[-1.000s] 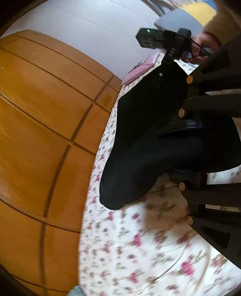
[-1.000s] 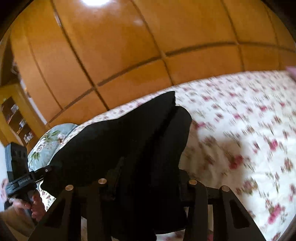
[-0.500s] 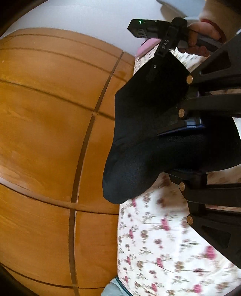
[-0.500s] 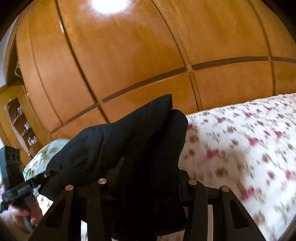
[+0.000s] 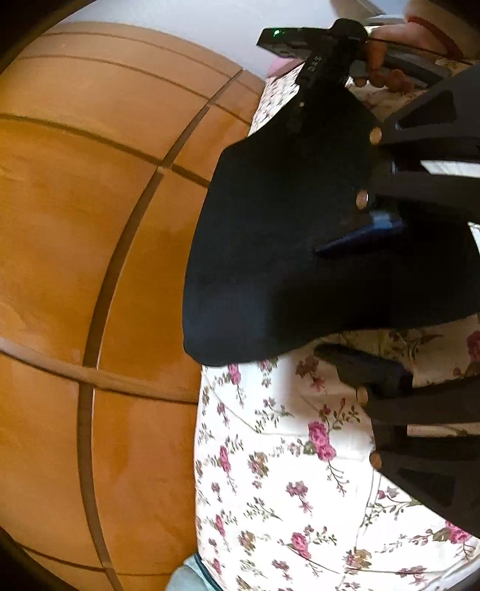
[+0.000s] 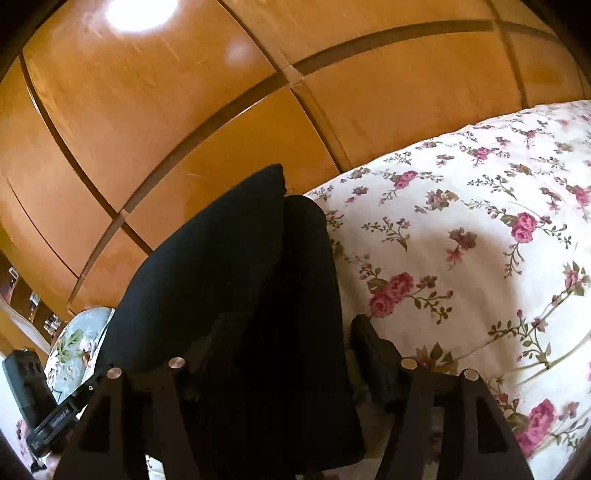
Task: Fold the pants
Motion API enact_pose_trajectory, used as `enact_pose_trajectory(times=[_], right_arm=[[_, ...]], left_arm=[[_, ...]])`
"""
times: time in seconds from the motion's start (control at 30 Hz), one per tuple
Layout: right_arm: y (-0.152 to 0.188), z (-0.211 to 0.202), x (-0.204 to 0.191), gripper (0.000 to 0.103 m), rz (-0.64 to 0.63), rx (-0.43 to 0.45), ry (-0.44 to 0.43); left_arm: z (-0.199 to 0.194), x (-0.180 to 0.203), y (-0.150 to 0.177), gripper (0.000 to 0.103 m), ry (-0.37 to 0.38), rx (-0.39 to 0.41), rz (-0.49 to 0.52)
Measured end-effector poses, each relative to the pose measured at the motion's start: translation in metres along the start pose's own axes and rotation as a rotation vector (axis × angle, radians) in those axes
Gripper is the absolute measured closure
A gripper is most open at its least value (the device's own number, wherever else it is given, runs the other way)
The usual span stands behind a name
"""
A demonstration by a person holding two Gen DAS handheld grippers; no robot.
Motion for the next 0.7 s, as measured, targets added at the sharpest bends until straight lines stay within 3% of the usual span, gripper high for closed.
enact_pose_trajectory(times=[0.07,0.1,0.2,0.4,0.57,0.7], right_arm=[[0.001,-0.002,-0.001,0.035,-0.011,0.008,0.016],[0.002,-0.003,-0.002,0.033,-0.017,0.012,0.027],[0.001,-0.007,-0.003,0.025,-0.033,0.025,0.066],[0.014,-0.045,-0.017,0.024,-0.103,0.059,0.158],[0.035,-0.084,-0.025,0.022,-0.152,0.074,0.21],[0.053,-0.117,-0.028,0.017,-0.155,0.077,0.216]], left_arm=[[-0.001,-0.007,0.001,0.03,-0.013,-0.002,-0.034],[-0.001,-0.011,0.001,0.028,-0.013,-0.002,-0.056],[-0.009,-0.007,0.004,0.028,-0.05,0.009,-0.075],[-0.042,0.024,0.022,0.029,-0.174,0.06,-0.057],[-0.058,0.051,0.043,0.029,-0.241,0.035,-0.102],[-0.069,0.078,0.058,0.029,-0.289,0.012,-0.06]])
Point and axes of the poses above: each gripper's, at about its wrist camera, not at the fingertips, and z roughly the way its jaws point, x to its right, y to its underside, the point moved 5 cm from there along z, roughly the way its jaws point, and after that the axes turned 15 degrees about y, right-handed, at the moved point
